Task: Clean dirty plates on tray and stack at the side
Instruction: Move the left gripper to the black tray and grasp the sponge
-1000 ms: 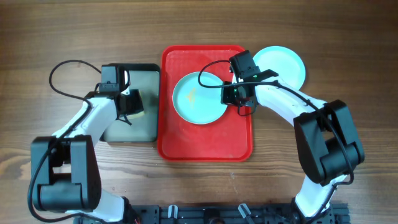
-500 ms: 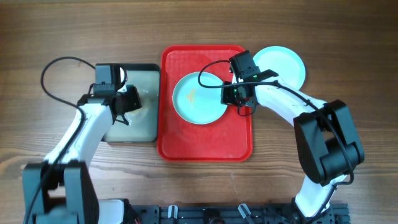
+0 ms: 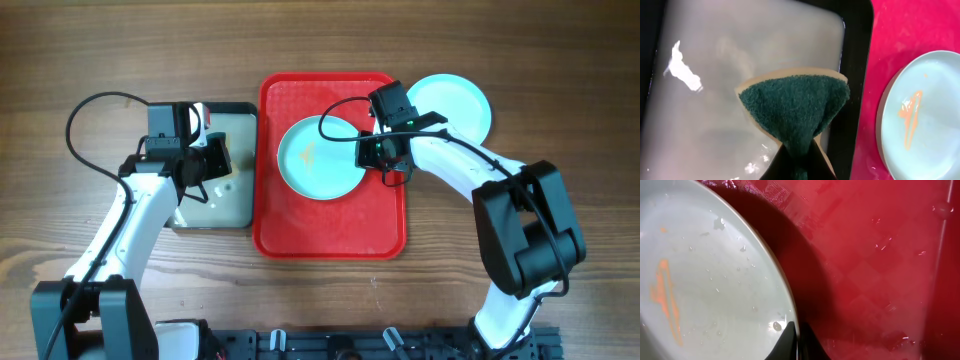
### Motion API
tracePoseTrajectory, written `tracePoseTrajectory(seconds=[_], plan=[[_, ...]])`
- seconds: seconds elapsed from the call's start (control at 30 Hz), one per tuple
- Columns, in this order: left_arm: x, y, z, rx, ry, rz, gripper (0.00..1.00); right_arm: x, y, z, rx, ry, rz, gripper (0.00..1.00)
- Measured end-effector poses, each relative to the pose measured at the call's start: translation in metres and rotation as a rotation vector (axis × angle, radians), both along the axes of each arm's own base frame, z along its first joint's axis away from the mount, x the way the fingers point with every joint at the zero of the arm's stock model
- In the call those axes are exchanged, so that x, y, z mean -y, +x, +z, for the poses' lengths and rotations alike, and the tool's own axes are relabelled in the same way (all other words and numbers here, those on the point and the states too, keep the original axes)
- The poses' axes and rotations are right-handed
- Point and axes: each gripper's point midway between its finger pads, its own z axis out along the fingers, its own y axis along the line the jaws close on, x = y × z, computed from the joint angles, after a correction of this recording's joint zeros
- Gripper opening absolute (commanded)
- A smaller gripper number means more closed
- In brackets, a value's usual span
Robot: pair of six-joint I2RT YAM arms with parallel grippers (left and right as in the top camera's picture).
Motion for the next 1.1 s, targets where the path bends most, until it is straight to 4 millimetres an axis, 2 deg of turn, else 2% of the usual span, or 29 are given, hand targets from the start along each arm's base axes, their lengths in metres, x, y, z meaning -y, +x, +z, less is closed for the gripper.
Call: tracePoseTrajectory(seconds=[0.43, 1.1], plan=[[-0.017, -0.003, -0.004, -0.016, 0.091, 0.047, 0.04, 0.0, 0.0, 0.0, 0.0, 0.0, 0.0, 0.04], [-0.019, -0.003, -0.004, -0.02, 0.098, 0.051, 0.04, 0.0, 0.0, 0.0, 0.001, 0.0, 0.0, 0.04]])
